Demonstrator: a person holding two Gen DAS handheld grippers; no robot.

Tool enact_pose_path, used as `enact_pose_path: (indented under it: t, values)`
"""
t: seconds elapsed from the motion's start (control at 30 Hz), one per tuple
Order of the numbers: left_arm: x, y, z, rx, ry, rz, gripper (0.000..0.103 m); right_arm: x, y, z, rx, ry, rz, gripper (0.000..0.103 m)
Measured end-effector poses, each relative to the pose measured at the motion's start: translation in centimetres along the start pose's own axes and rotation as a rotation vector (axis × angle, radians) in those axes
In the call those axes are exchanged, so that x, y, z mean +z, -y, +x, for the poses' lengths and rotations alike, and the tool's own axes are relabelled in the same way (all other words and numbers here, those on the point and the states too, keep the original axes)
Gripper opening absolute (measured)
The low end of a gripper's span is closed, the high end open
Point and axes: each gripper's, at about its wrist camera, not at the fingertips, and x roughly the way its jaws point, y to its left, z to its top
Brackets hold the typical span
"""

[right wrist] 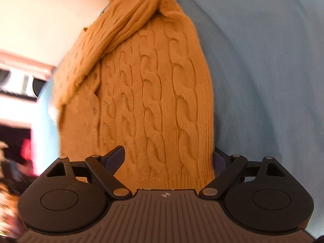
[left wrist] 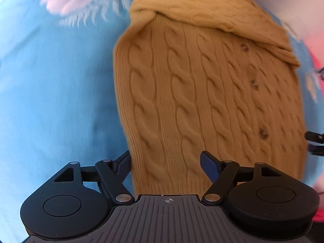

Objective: Fold small clothes
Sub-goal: 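Grasp the cardigan hem with both grippers and lift it up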

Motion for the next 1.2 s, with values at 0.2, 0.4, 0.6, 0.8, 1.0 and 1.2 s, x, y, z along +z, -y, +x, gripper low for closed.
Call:
enact_pose_path:
  t: [0.2,0.4,0.6,0.8,1.0,1.2]
  values:
    - [-2.9,-5.1,1.0,-0.394,-0.077,-0.226,0.103,-1.9,3.1,-0.2,0.17,-0.093,0.154,0.087]
    - [-4.9,-7.0,2.7,-0.579,-0.066,-0.376,0.103,-2.7,3.0,0.9,0.246,-0.122,0.193,0.087]
    - [-4.2,-6.3,3.6,-0.602,-0.067,-0.361,0.103,-2.3,2.4,1.6,0.236,-0.131,0.185,0.081]
    - [-4.6,-6.2,3.5,-0.55,-0.07,-0.346,0.103,-3.0,2.9,1.6,0.151,-0.166,0.148,0.028]
    - [-4.0,-6.3,3.0,-0.526,-0.052,-0.355,0.072,-2.2,0.9,1.2,0.147,-0.131,0.046,0.017]
    - [-0.5,-4.1,-1.1,-0.566,0.11,-0.256,0.073,0.9,-3.4,0.0,0.205,-0.06,-0.094,0.016]
